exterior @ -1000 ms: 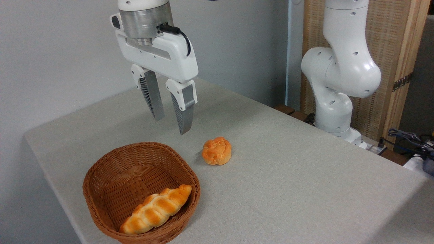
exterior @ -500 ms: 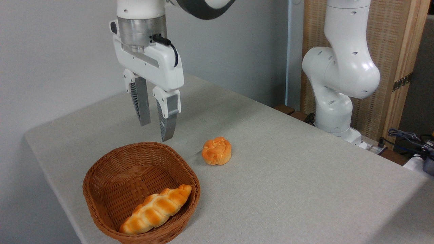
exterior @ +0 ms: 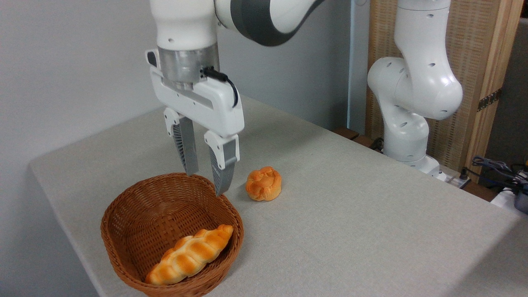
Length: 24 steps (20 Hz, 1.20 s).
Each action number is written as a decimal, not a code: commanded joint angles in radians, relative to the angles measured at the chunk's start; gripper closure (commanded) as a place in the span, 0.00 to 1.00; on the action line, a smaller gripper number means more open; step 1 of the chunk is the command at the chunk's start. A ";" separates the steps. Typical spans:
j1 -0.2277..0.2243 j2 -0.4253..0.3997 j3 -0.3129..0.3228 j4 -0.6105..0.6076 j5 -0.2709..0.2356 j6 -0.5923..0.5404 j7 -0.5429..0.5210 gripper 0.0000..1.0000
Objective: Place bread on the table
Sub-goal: 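Lower the open gripper into the basket over the braided bread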
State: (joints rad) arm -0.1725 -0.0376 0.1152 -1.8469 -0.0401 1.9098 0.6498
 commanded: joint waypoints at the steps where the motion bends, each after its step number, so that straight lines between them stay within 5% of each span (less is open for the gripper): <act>1: -0.005 0.010 0.011 -0.070 -0.006 0.116 0.001 0.00; 9: -0.005 0.077 0.012 -0.095 -0.001 0.311 0.065 0.00; 18: -0.004 0.131 0.027 -0.117 0.005 0.321 0.177 0.00; 20: -0.004 0.148 0.027 -0.117 0.061 0.354 0.177 0.00; 24: -0.004 0.170 0.027 -0.117 0.077 0.364 0.177 0.00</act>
State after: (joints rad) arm -0.1713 0.1249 0.1324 -1.9578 0.0184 2.2503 0.8135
